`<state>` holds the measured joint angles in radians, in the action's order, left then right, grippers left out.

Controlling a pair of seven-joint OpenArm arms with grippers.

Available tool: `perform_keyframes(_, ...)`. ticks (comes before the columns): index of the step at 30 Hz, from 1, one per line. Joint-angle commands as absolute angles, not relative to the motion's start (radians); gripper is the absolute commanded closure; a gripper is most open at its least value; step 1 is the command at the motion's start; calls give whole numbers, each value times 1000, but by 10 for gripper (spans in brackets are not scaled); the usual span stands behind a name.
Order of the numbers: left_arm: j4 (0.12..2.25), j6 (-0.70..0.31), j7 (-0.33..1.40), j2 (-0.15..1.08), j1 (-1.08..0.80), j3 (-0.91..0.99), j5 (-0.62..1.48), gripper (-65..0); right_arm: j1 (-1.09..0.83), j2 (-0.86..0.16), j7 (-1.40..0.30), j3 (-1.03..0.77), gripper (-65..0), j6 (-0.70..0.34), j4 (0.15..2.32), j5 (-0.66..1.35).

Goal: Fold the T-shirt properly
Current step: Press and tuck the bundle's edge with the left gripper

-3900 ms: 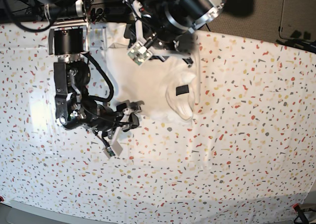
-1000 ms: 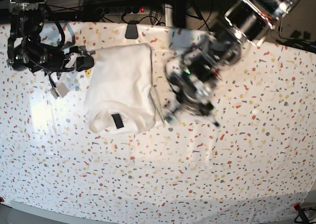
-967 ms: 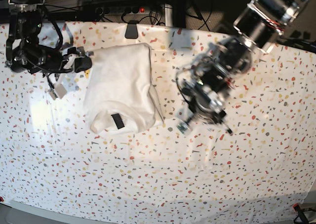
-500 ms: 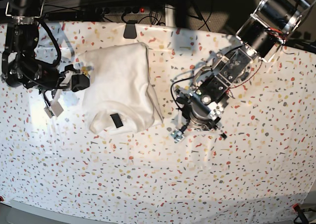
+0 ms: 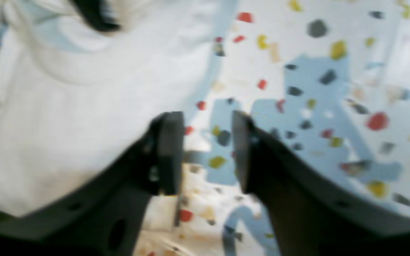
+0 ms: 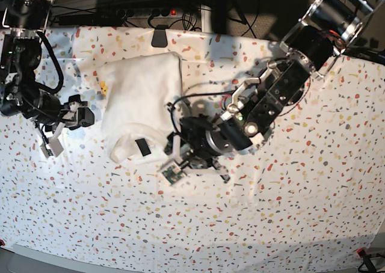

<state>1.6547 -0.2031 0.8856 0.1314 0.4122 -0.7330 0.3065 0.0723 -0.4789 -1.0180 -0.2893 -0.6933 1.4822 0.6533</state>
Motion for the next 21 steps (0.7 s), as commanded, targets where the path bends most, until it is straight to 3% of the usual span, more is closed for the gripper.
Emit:
perform_keyframes(1,1674,-229,853,107,420,-727,344,-150,99,-496,-998,-297,-339,-698,1499,627)
perform_keyframes(3,1673,-287,834,64,400,-727,412,-150,117,-496,-992,-297,-392,-698,1499,559)
perform_keyframes(9,1670,-326,759,11,381,-728,393,-150,161,-509,-991,-353,-392,-693,1499,442)
perform_keyframes(14,1557,-326,638,12,372,-728,274,-150,160,-573,-1006,-521,-392,-692,1499,564)
perform_keyframes(18,1363,-326,371,10,368,-728,236,-150,146,-637,-1068,-635,-392,-698,1499,687)
perform_keyframes(21,1250,-327,285,-20,368,-728,245,-150,112,-682,-1082,-670,-392,-698,1499,708)
